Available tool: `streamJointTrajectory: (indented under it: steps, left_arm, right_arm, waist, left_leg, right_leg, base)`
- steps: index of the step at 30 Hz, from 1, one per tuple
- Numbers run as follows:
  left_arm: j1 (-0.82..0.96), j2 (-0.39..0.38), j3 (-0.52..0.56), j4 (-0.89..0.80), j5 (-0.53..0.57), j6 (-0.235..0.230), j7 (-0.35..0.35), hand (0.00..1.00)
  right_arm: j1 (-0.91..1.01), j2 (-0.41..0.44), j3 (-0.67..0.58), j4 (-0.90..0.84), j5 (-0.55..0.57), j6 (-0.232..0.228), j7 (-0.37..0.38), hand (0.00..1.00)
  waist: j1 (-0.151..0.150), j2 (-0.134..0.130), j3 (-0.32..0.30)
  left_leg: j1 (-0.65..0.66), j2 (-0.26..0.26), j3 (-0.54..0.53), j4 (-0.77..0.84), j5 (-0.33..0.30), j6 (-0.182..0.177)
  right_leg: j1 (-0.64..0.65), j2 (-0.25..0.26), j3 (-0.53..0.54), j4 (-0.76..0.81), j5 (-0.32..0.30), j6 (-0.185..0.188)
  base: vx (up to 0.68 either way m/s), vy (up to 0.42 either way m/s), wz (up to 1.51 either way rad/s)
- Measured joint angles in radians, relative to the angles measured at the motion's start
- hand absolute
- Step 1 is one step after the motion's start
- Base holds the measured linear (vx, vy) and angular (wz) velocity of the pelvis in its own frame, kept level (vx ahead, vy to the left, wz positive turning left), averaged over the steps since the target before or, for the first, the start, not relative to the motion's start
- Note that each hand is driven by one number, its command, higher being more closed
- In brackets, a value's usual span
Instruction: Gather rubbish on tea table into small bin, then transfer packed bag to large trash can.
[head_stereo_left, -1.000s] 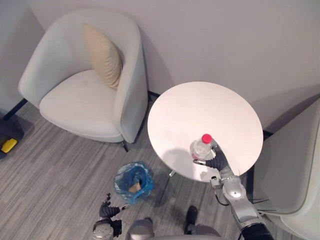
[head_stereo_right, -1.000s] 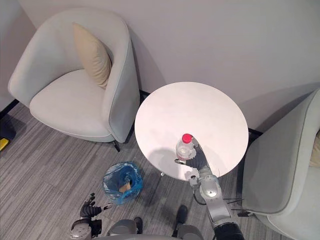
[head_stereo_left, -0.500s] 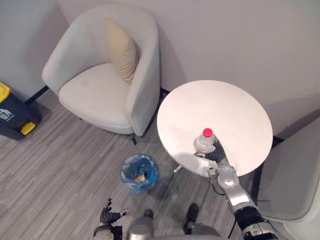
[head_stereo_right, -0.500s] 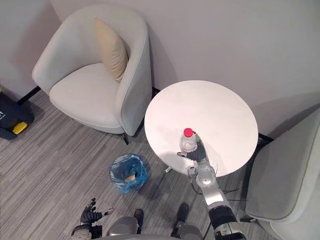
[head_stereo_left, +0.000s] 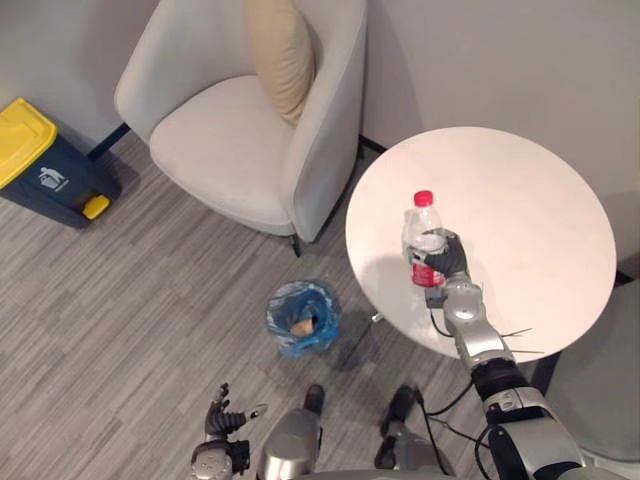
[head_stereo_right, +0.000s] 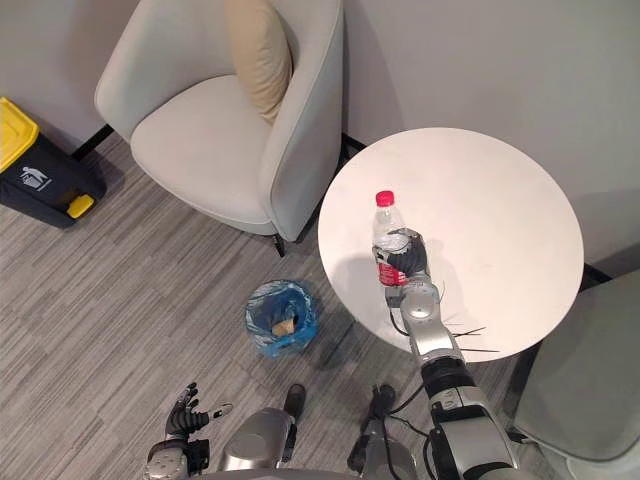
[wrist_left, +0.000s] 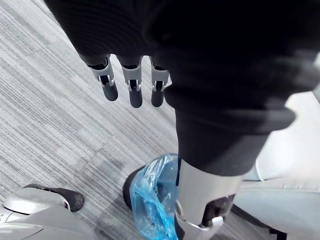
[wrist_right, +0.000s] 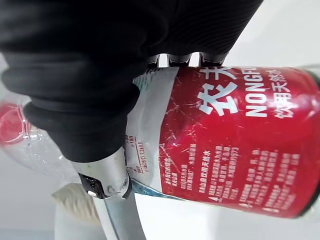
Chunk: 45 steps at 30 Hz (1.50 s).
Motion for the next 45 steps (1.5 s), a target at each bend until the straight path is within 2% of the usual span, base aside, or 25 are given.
streamJointTrajectory:
  steps: [3,4,8,13,15,18,21,22,23,25,27,28,29,30,31,32,33,34,35,37,38,39,40,42,45]
  left_arm:
    - [0.001,-0.004,0.002,-0.007,-0.010,0.000,0.000,0.00]
    - [0.001,-0.009,0.002,-0.011,-0.010,0.000,0.000,0.00]
    - [0.001,-0.022,0.002,-0.012,-0.009,0.000,0.001,0.00]
    - [0.002,-0.030,0.011,0.001,-0.009,0.001,0.001,0.00]
    - [0.001,-0.030,0.011,0.014,-0.009,0.002,0.001,0.00]
    - [-0.003,-0.035,0.008,0.017,-0.009,0.002,0.000,0.00]
    - [-0.005,-0.029,0.009,0.018,-0.009,0.002,0.001,0.00]
    - [-0.008,-0.030,0.010,0.023,-0.009,0.001,0.002,0.00]
    - [-0.008,-0.029,0.006,0.024,-0.008,0.001,0.002,0.00]
    - [-0.008,-0.025,-0.001,0.025,-0.007,0.000,0.002,0.00]
    - [-0.007,-0.024,-0.009,0.034,-0.007,-0.001,0.002,0.00]
    - [-0.007,-0.013,-0.016,0.038,-0.007,-0.001,0.001,0.00]
    - [-0.005,0.008,-0.022,0.045,-0.006,-0.002,0.000,0.00]
    - [-0.003,0.018,-0.022,0.052,-0.006,-0.002,0.000,0.00]
    - [0.003,0.030,-0.027,0.058,-0.006,0.001,0.000,0.00]
    - [0.003,0.036,-0.041,0.055,-0.005,0.001,0.001,0.00]
    - [0.001,0.038,-0.042,0.051,-0.005,0.001,0.001,0.00]
    - [-0.002,0.042,-0.052,0.042,-0.005,0.000,0.001,0.00]
    - [-0.009,0.045,-0.060,0.040,-0.005,0.000,0.001,0.00]
    - [-0.010,0.046,-0.069,0.027,-0.005,-0.006,0.000,0.00]
    - [-0.010,0.047,-0.069,0.022,-0.005,-0.010,-0.001,0.00]
    - [-0.019,0.055,-0.070,0.014,-0.001,-0.013,-0.007,0.00]
    - [-0.045,0.046,-0.071,0.010,0.005,-0.014,-0.017,0.00]
    - [-0.062,0.047,-0.068,0.000,0.005,-0.021,-0.016,0.00]
    - [-0.112,0.045,-0.068,-0.004,-0.002,-0.021,-0.016,0.00]
  right_arm:
    - [0.009,0.000,0.002,-0.061,0.004,0.003,0.000,1.00]
    - [0.034,0.000,0.002,-0.136,0.004,0.002,0.001,1.00]
    - [0.171,0.001,0.005,-0.390,0.004,-0.039,0.010,1.00]
    - [0.352,0.020,0.010,-0.546,0.006,-0.064,0.065,1.00]
    - [0.396,0.031,0.015,-0.570,0.017,-0.081,0.088,1.00]
    - [0.431,0.030,0.023,-0.588,0.042,-0.081,0.117,1.00]
    - [0.429,0.029,0.035,-0.591,0.044,-0.083,0.123,1.00]
    - [0.417,0.025,0.043,-0.592,0.043,-0.085,0.136,1.00]
    - [0.404,0.022,0.048,-0.592,0.040,-0.085,0.139,1.00]
    - [0.400,0.022,0.047,-0.592,0.034,-0.086,0.138,1.00]
    - [0.399,0.029,0.050,-0.591,0.033,-0.086,0.138,1.00]
    - [0.399,0.046,0.058,-0.584,0.029,-0.086,0.138,1.00]
    - [0.398,0.057,0.071,-0.566,0.019,-0.086,0.137,1.00]
    - [0.392,0.062,0.083,-0.553,0.011,-0.086,0.138,1.00]
    - [0.386,0.061,0.109,-0.537,0.000,-0.085,0.139,1.00]
    - [0.382,0.057,0.139,-0.536,-0.005,-0.085,0.141,1.00]
    - [0.379,0.056,0.151,-0.536,-0.005,-0.085,0.141,1.00]
    - [0.372,0.056,0.168,-0.527,-0.005,-0.085,0.143,1.00]
    - [0.368,0.051,0.175,-0.513,-0.005,-0.085,0.149,1.00]
    - [0.365,0.021,0.186,-0.507,-0.006,-0.085,0.163,1.00]
    - [0.363,0.012,0.189,-0.508,-0.006,-0.085,0.165,1.00]
    - [0.350,-0.004,0.190,-0.508,-0.006,-0.088,0.165,1.00]
    - [0.315,-0.039,0.199,-0.495,-0.006,-0.088,0.163,1.00]
    - [0.215,-0.074,0.234,-0.445,-0.017,-0.087,0.167,1.00]
    - [0.091,-0.102,0.261,-0.359,-0.025,-0.088,0.187,1.00]
  waist:
    - [0.002,0.001,0.001]
    - [0.003,0.001,0.001]
    - [-0.002,0.000,0.001]
    - [-0.012,-0.006,-0.001]
    - [-0.032,-0.010,-0.004]
    - [-0.041,-0.016,-0.007]
    - [-0.053,-0.028,-0.013]
    - [-0.053,-0.027,-0.015]
    - [-0.053,-0.027,-0.016]
    - [-0.053,-0.027,-0.016]
    - [-0.053,-0.024,-0.019]
    - [-0.055,-0.028,-0.017]
    - [-0.054,-0.050,-0.017]
    - [-0.053,-0.063,-0.016]
    - [-0.053,-0.073,-0.016]
    - [-0.055,-0.067,-0.014]
    - [-0.061,-0.062,-0.012]
    - [-0.082,-0.055,-0.007]
    - [-0.093,-0.045,-0.001]
    - [-0.107,-0.036,0.004]
    - [-0.108,-0.037,0.004]
    - [-0.113,-0.044,0.013]
    - [-0.108,-0.016,0.036]
    - [-0.097,-0.003,0.055]
    - [-0.079,0.001,0.130]
  left_leg:
    - [-0.004,-0.005,-0.007,0.003,0.000,0.000]
    - [-0.005,-0.005,-0.010,0.005,0.000,0.000]
    - [0.009,-0.002,-0.020,0.007,-0.004,0.007]
    - [0.030,0.002,-0.057,-0.014,-0.008,0.017]
    - [0.027,-0.003,-0.083,-0.024,0.009,0.023]
    - [0.005,-0.017,-0.104,-0.040,0.064,0.018]
    - [-0.022,-0.036,0.039,-0.041,0.132,0.021]
    - [-0.036,-0.033,0.178,-0.047,0.155,0.052]
    - [-0.040,-0.027,0.249,-0.057,0.164,0.066]
    - [-0.042,-0.025,0.260,-0.063,0.164,0.067]
    - [-0.030,-0.024,0.263,-0.084,0.150,0.085]
    - [-0.030,-0.025,0.278,-0.072,0.109,0.105]
    - [-0.037,-0.038,0.305,-0.037,0.078,0.115]
    - [-0.037,-0.049,0.313,-0.013,0.064,0.118]
    - [-0.054,-0.067,0.315,0.037,0.035,0.128]
    - [-0.076,-0.074,0.308,0.081,0.017,0.135]
    - [-0.085,-0.077,0.296,0.097,0.012,0.143]
    - [-0.096,-0.083,0.262,0.114,0.012,0.146]
    - [-0.111,-0.084,0.219,0.129,0.014,0.147]
    - [-0.127,-0.090,0.164,0.130,0.029,0.135]
    - [-0.139,-0.098,0.148,0.130,0.034,0.128]
    - [-0.171,-0.121,0.120,0.150,0.042,0.118]
    - [-0.214,-0.119,0.091,0.193,0.043,0.115]
    - [-0.285,-0.114,0.072,0.205,0.063,0.097]
    - [-0.335,-0.108,0.053,0.208,0.081,0.068]
  right_leg:
    - [0.001,-0.005,-0.003,0.000,-0.001,0.001]
    - [0.002,-0.005,-0.004,0.000,-0.003,0.002]
    - [0.017,-0.006,-0.013,0.020,-0.023,0.015]
    - [0.041,-0.010,-0.048,0.062,-0.065,0.023]
    - [0.041,-0.017,-0.076,0.074,-0.076,0.027]
    - [0.037,-0.049,-0.142,0.109,-0.100,0.030]
    - [0.036,-0.093,-0.199,0.127,-0.108,0.022]
    - [0.039,-0.102,-0.226,0.132,-0.110,0.020]
    - [0.043,-0.102,-0.250,0.132,-0.110,0.021]
    - [0.055,-0.100,-0.280,0.136,-0.115,0.023]
    - [0.051,-0.110,-0.294,0.182,-0.140,0.036]
    - [0.024,-0.146,-0.297,0.286,-0.194,0.046]
    - [-0.014,-0.209,-0.279,0.409,-0.250,0.053]
    - [-0.028,-0.243,-0.266,0.468,-0.274,0.055]
    - [-0.058,-0.280,-0.225,0.563,-0.303,0.038]
    - [-0.107,-0.292,-0.129,0.635,-0.302,0.008]
    - [-0.136,-0.288,-0.068,0.669,-0.294,-0.018]
    - [-0.185,-0.260,0.048,0.712,-0.299,-0.050]
    - [-0.193,-0.197,0.148,0.700,-0.348,-0.015]
    - [-0.191,-0.115,0.254,0.622,-0.371,0.016]
    - [-0.191,-0.101,0.262,0.588,-0.367,0.018]
    - [-0.195,-0.099,0.258,0.547,-0.337,0.032]
    - [-0.204,-0.099,0.227,0.558,-0.329,0.053]
    - [-0.274,-0.096,0.208,0.588,-0.327,0.047]
    - [-0.322,-0.097,0.176,0.629,-0.333,0.029]
  base:
    - [-0.02,0.027,0.08]
    - [-0.02,0.009,0.06]
    - [-0.02,-0.003,0.09]
    - [-0.03,-0.009,0.21]
    - [0.01,-0.011,0.46]
    - [0.01,-0.001,0.67]
    - [-0.02,0.044,0.76]
    - [-0.07,0.065,0.67]
    - [-0.10,0.079,0.75]
    - [-0.10,0.069,0.49]
    - [-0.10,0.079,0.34]
    - [-0.11,0.112,0.24]
    - [-0.13,0.126,0.17]
    - [-0.11,0.074,-0.02]
    - [-0.11,0.072,0.00]
    - [-0.10,0.081,0.08]
    - [-0.03,0.095,0.38]
    - [0.00,0.045,0.71]
    - [0.01,0.023,0.82]
    - [-0.03,-0.034,0.90]
    - [-0.05,-0.097,1.11]
    - [-0.06,-0.112,1.12]
    - [-0.07,-0.111,0.90]
    - [-0.09,-0.105,0.46]
    - [-0.10,-0.115,0.32]
